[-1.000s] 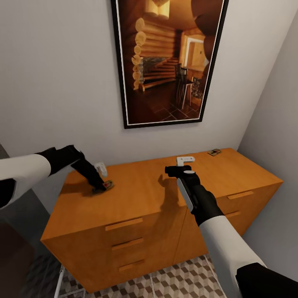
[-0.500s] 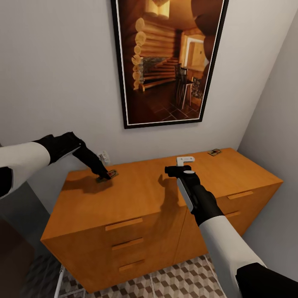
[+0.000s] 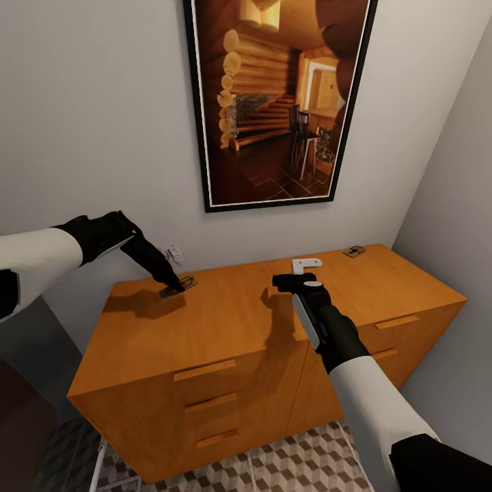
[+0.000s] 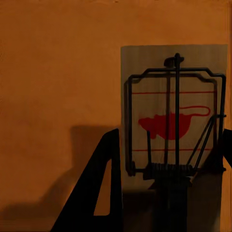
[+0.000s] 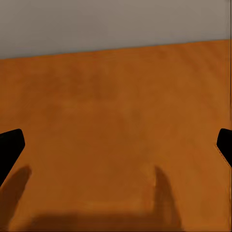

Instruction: Take the four mousetraps from the cabinet in the bathroom and place them on the bathroom floor. Make sure all four end up on the same floor surface, and ensure that at least two of them are either under or directly next to the same bathroom sink.

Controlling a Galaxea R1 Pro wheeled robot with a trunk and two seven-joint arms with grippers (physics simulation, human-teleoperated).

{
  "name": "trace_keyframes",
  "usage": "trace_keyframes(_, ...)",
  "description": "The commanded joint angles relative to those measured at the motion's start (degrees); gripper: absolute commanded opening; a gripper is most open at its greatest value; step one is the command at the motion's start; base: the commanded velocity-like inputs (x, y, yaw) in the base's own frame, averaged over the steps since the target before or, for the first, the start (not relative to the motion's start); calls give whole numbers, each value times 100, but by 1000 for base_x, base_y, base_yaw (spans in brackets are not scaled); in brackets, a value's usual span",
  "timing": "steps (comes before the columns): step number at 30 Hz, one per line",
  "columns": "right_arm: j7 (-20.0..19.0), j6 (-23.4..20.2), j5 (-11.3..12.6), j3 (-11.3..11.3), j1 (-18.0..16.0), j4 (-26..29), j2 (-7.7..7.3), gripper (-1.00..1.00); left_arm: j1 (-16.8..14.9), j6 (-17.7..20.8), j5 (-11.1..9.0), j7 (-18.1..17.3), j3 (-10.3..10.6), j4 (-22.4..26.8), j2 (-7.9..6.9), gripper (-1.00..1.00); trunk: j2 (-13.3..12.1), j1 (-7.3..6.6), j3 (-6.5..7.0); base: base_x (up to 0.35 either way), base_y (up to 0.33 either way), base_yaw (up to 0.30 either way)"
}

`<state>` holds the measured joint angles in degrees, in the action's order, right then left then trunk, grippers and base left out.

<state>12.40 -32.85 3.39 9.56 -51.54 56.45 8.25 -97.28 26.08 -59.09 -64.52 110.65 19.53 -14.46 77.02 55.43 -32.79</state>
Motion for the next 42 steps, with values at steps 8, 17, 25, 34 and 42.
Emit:
trace_keyframes(8, 64, -29, 25, 0, -5, 45, -20, 100, -4, 66, -67, -46, -1021, 27, -3, -100, 4, 0, -6, 0, 0, 0)
trace_keyframes(17, 72, -38, 15, 2, -3, 53, -21, 100, 5, 365, -60, -31, -1461, 363, 59, -100, 4, 0, -6, 47, -72, 0)
trace_keyframes(25, 78, -46, -5, 2, 36, 30, -27, 100, 7, 518, -43, 9, -1484, 658, 335, -100, 4, 0, -6, 209, -248, 0)
trace_keyframes(34, 86, -51, -22, 2, 39, 16, -63, 100, 25, 530, -47, 18, -1478, 687, 480, -100, 4, 0, -6, 242, -254, 0)
trace_keyframes(42, 87, -65, -22, 4, 39, 21, -75, 100, 52, 530, -48, 19, -1470, 692, 560, -100, 4, 0, -6, 243, -253, 0)
